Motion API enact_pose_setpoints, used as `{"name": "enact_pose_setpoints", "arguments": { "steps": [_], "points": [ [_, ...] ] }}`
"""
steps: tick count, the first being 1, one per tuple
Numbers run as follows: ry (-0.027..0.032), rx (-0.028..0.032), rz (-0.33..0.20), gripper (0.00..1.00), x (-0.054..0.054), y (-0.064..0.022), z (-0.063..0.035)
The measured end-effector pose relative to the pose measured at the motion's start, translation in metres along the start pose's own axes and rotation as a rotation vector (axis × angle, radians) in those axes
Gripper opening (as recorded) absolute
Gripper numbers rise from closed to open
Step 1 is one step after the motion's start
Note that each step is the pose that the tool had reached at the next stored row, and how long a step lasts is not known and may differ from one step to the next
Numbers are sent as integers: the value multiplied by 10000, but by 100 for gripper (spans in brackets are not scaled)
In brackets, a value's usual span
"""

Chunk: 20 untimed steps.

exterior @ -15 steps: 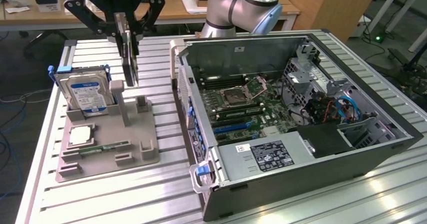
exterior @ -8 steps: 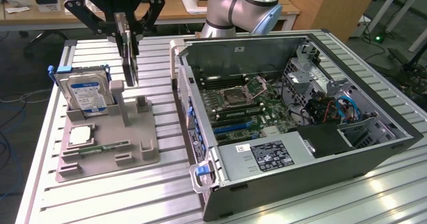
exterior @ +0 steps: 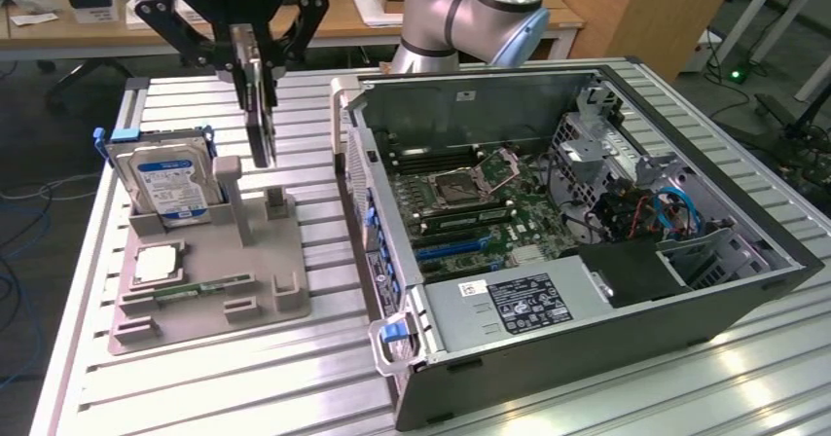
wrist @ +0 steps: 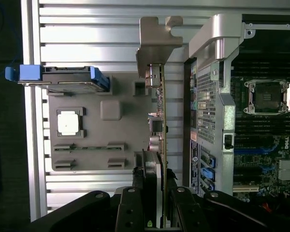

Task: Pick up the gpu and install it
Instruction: 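Pick up the gpu and move the gpu toward the slot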

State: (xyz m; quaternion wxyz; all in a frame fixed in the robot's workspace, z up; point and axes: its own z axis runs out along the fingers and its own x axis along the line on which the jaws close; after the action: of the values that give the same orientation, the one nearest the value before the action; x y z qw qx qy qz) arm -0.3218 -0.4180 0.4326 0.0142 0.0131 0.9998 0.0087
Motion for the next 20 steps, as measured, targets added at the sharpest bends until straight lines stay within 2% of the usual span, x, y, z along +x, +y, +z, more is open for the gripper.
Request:
{"name": "enact_pose_setpoints", "arguments": {
  "steps": [20],
  "points": [
    [-1, 0, 0, 27, -205, 5, 6]
  ]
}}
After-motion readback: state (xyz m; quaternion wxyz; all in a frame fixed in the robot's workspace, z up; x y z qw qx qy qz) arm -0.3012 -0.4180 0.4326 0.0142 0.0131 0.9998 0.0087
